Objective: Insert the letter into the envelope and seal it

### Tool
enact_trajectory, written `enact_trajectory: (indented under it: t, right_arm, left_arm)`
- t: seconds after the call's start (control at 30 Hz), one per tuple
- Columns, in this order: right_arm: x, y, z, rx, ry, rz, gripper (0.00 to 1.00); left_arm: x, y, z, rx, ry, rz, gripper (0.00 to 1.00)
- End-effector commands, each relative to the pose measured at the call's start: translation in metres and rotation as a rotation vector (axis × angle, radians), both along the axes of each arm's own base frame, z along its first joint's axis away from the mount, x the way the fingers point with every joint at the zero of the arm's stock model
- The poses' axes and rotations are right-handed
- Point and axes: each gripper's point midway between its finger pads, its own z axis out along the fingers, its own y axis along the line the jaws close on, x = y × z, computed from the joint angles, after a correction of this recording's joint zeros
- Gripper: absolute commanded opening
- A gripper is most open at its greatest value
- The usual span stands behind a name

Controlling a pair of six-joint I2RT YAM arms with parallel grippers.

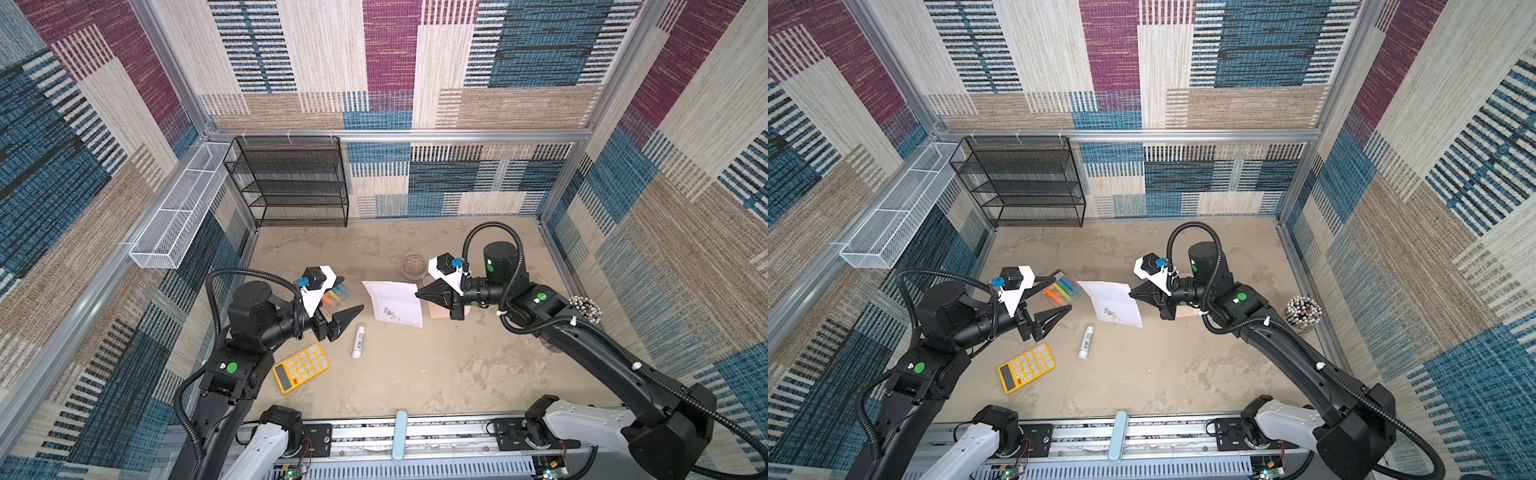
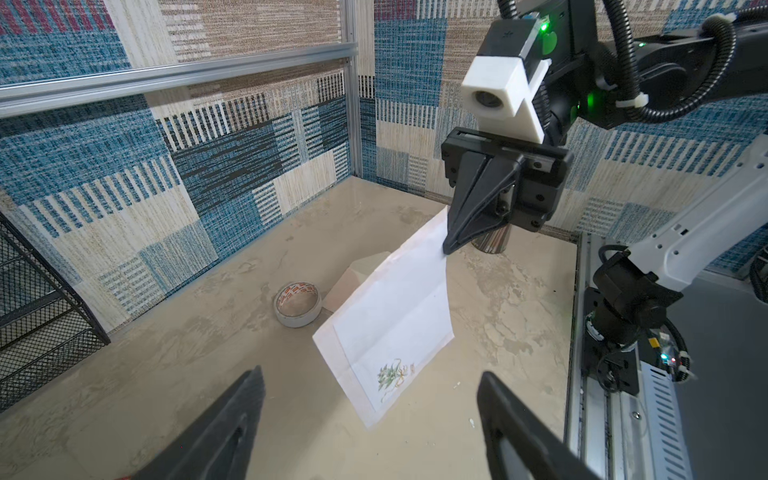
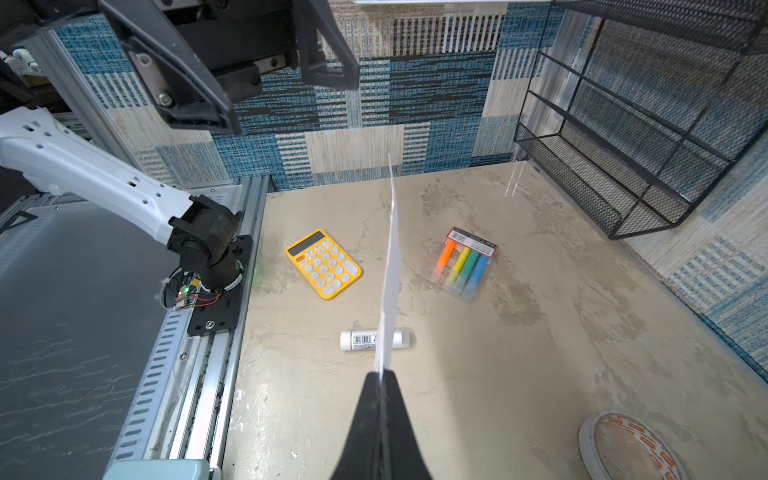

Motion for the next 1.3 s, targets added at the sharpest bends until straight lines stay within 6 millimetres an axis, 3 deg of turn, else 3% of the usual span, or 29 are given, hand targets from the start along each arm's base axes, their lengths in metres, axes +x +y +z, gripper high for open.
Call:
enact_trajectory:
  t: [0.0,0.3,0.87,1.27]
  right_arm:
    - [-0.007,0.001,-0.003,-0.018,-0.017,0.029,0.00]
    - [-0.021,0.007,0.000,-0.037,-0.021,0.062,0.00]
    - [-0.037,0.004,0.001,-0.028,-0.036,0.091,0.00]
    - [-0.038,0.004,0.000,-0.034,-0.055,0.098,0.00]
  left_arm:
    - [0.000,-0.005,0.004,0.018,-0.067,-0.042,0.84]
    - [0.000,-0.019,-0.003,0.023,-0.030,-0.114,0.84]
    - [-0.006,-0.045,-0.023,0.033,0.059,-0.239,0.71]
    - [-0.012,-0.051,-0.038,0.082,0.111,-0.280,0.53]
